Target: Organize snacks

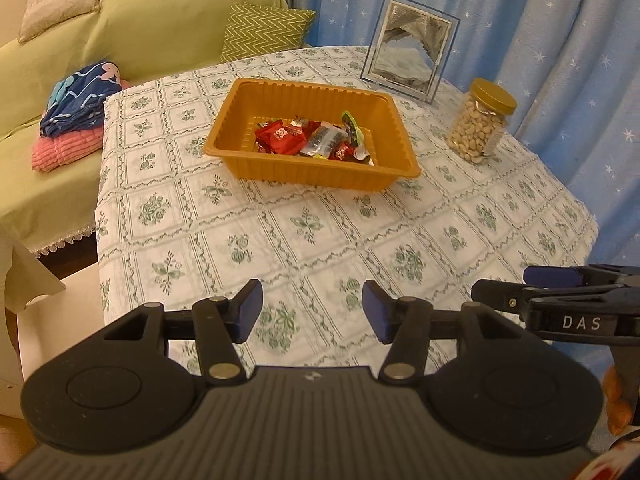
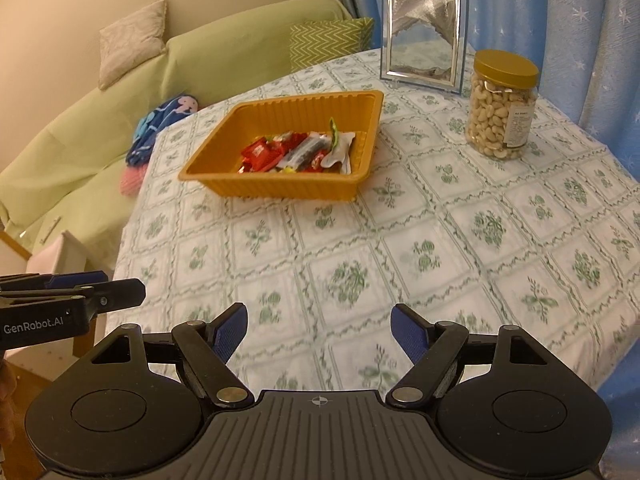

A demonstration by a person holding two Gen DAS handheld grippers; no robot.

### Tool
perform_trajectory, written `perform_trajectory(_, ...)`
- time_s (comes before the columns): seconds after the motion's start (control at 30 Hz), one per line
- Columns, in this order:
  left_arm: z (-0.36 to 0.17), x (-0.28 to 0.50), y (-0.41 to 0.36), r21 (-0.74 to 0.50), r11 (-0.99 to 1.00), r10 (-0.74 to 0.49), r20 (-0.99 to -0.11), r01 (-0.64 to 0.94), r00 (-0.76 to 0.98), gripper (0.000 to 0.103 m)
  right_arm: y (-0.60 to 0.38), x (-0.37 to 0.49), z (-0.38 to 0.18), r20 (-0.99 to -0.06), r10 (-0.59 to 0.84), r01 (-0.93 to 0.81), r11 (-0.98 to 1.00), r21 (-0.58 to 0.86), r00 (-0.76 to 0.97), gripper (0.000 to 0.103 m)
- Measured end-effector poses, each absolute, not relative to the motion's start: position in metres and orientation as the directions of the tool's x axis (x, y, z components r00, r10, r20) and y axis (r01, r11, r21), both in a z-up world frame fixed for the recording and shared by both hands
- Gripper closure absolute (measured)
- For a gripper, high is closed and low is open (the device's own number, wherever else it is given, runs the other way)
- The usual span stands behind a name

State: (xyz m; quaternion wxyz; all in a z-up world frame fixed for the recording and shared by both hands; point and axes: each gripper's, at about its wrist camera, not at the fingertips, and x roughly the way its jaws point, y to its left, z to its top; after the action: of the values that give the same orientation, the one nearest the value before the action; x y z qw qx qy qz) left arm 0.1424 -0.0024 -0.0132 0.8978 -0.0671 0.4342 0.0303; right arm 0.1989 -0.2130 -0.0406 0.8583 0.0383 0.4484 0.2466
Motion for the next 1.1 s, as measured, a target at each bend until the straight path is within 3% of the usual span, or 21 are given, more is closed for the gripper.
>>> perform_trajectory(1.1,-0.015,0.076,-0.056,-0.084,0.994,-0.021,-0.796,-0.076,0.604,0.05,-0.243,0.133,-0.043,-0.757,0.466,-0.414,0.866,0.282,0.459,0.025)
